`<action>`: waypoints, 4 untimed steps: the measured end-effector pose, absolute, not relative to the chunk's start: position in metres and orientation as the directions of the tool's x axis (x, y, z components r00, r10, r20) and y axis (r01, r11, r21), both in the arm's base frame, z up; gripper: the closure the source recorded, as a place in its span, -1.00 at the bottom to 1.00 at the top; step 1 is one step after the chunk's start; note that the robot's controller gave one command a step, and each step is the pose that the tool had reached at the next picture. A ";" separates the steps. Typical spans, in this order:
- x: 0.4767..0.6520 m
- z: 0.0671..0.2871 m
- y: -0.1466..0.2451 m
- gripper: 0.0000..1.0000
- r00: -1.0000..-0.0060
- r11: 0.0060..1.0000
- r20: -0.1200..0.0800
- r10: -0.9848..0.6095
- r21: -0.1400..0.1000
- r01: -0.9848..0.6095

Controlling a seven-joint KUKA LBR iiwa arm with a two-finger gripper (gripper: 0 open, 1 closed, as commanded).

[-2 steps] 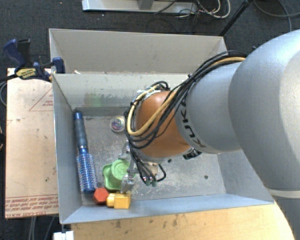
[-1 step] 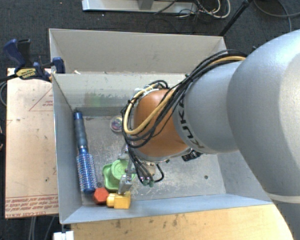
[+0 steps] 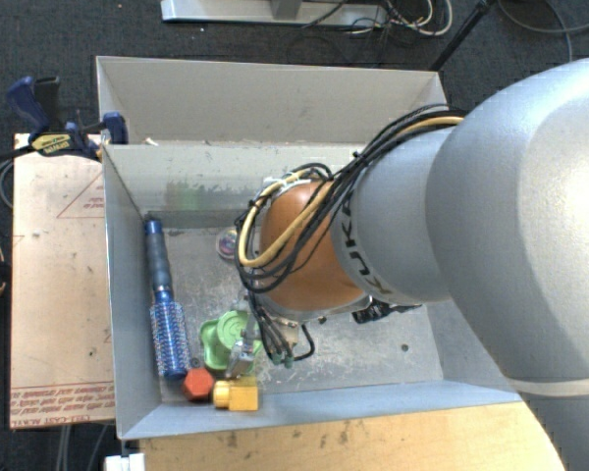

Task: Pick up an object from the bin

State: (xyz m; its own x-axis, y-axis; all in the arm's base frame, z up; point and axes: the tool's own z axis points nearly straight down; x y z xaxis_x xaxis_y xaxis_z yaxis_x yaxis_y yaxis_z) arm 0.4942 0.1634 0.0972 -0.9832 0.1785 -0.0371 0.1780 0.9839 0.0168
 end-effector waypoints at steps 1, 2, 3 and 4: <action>0.496 0.093 0.165 -1.00 -0.983 0.984 -0.040 0.177 0.018 0.177; 0.497 0.093 0.165 1.00 -0.983 0.984 -0.039 0.178 0.018 0.177; 0.499 0.187 0.166 1.00 -0.984 0.984 -0.007 0.176 0.005 0.176; 0.499 0.191 0.166 1.00 -0.985 0.985 -0.001 0.174 0.001 0.174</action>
Offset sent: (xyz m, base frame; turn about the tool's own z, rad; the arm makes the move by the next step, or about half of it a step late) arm -0.0067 0.0038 -0.0272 -0.0075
